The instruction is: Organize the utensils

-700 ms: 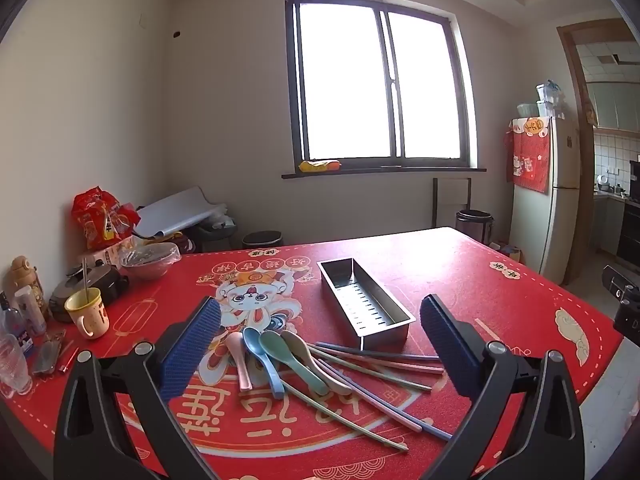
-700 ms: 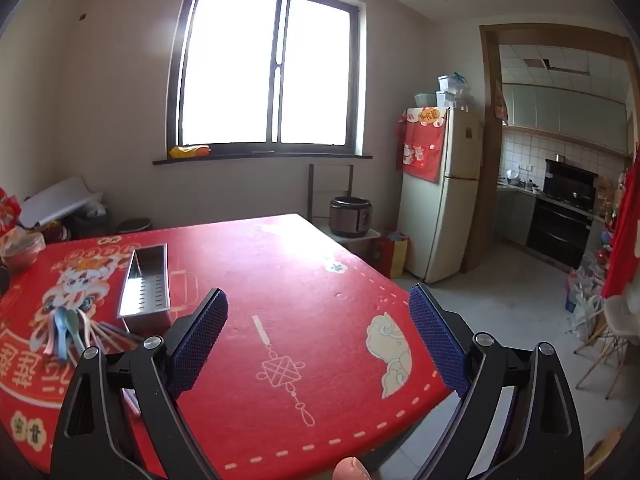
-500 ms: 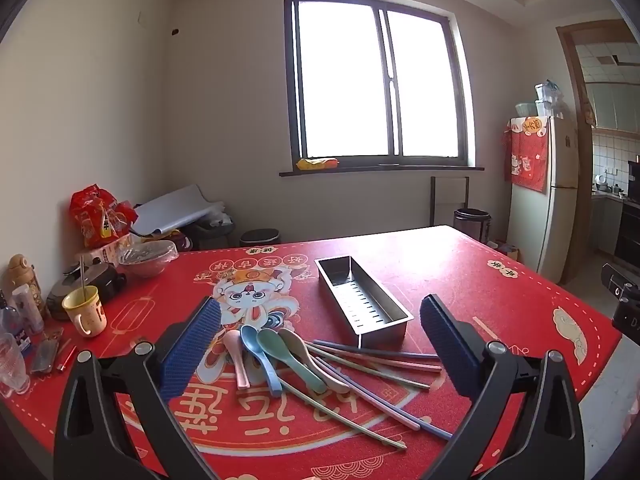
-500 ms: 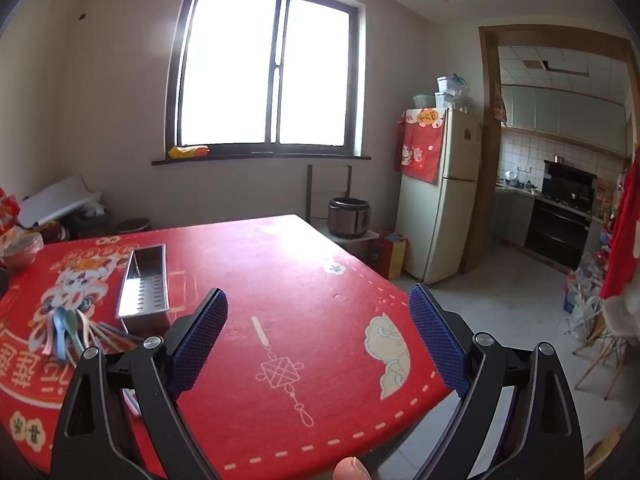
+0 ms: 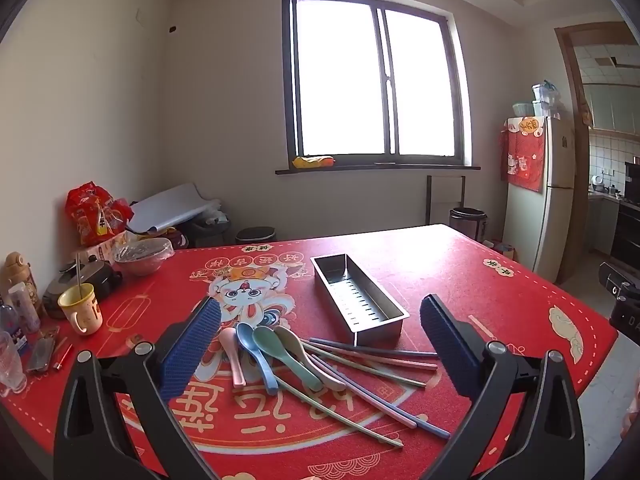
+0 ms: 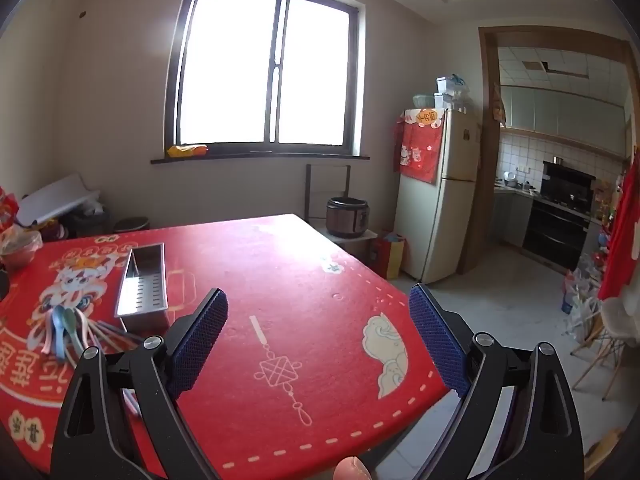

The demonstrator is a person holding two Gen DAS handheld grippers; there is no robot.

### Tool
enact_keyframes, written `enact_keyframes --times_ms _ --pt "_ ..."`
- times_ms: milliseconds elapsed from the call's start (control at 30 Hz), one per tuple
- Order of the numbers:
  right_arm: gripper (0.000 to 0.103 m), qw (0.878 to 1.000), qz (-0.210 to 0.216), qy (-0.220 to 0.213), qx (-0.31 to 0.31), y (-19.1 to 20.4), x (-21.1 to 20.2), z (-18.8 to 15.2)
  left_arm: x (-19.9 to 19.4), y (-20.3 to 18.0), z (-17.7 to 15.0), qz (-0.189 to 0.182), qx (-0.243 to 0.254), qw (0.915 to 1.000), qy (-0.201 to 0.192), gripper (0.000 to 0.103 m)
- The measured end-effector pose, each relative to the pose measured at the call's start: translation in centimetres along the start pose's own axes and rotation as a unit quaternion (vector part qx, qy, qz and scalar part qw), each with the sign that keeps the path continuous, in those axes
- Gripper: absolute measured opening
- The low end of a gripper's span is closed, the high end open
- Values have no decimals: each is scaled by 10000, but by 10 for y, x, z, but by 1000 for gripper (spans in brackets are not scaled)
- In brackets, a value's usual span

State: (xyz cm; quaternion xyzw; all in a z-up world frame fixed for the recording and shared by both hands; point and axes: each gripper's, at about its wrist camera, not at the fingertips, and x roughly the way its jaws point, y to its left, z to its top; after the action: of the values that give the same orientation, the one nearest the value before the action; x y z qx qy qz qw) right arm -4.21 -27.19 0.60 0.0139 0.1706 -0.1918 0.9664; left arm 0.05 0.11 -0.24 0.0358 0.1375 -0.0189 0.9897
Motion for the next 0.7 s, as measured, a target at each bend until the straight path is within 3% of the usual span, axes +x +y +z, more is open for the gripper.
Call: enact_keyframes --times_ms 700 --pt "89 10000 -1 39 -31 1 0 -2 -2 -1 -1 -20 -24 10000 22 98"
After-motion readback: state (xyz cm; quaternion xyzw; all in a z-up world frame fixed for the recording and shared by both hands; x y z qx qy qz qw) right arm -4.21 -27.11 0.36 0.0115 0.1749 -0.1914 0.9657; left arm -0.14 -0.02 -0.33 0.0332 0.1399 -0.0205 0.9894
